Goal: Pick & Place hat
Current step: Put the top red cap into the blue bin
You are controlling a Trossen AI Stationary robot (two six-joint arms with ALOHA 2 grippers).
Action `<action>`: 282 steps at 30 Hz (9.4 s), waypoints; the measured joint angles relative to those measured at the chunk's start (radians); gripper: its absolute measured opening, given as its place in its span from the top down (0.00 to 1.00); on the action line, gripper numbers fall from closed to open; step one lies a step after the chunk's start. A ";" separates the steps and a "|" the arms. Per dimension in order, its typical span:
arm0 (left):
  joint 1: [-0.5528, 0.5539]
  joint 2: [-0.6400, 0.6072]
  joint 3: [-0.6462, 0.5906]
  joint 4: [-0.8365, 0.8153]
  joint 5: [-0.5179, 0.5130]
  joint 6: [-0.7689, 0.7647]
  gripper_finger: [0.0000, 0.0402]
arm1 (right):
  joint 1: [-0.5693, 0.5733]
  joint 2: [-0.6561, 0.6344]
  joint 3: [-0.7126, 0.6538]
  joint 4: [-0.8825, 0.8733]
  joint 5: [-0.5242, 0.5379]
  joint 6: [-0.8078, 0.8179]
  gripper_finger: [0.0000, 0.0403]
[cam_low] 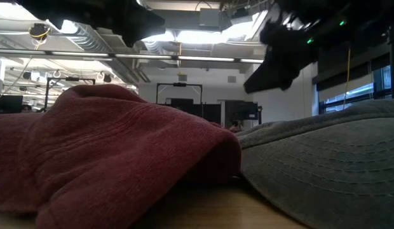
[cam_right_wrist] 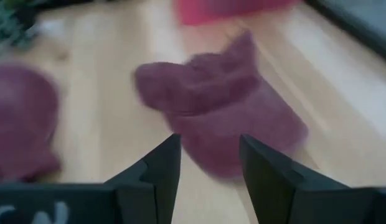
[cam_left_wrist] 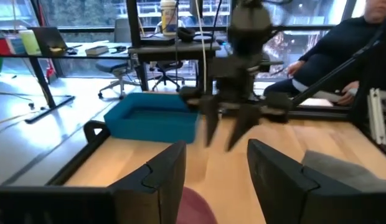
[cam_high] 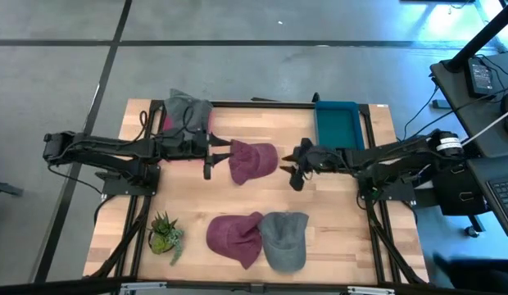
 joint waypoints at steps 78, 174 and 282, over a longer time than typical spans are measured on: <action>-0.064 0.248 0.001 0.200 0.020 0.017 0.58 | -0.216 0.585 0.001 0.749 -0.351 0.244 0.95; -0.065 0.898 0.306 1.195 0.136 0.009 0.97 | 0.152 -0.079 -0.290 1.072 0.014 -0.232 0.91; -0.038 0.849 0.689 -0.298 0.297 0.325 0.73 | -0.009 -0.165 0.404 -0.831 -0.196 -0.260 0.91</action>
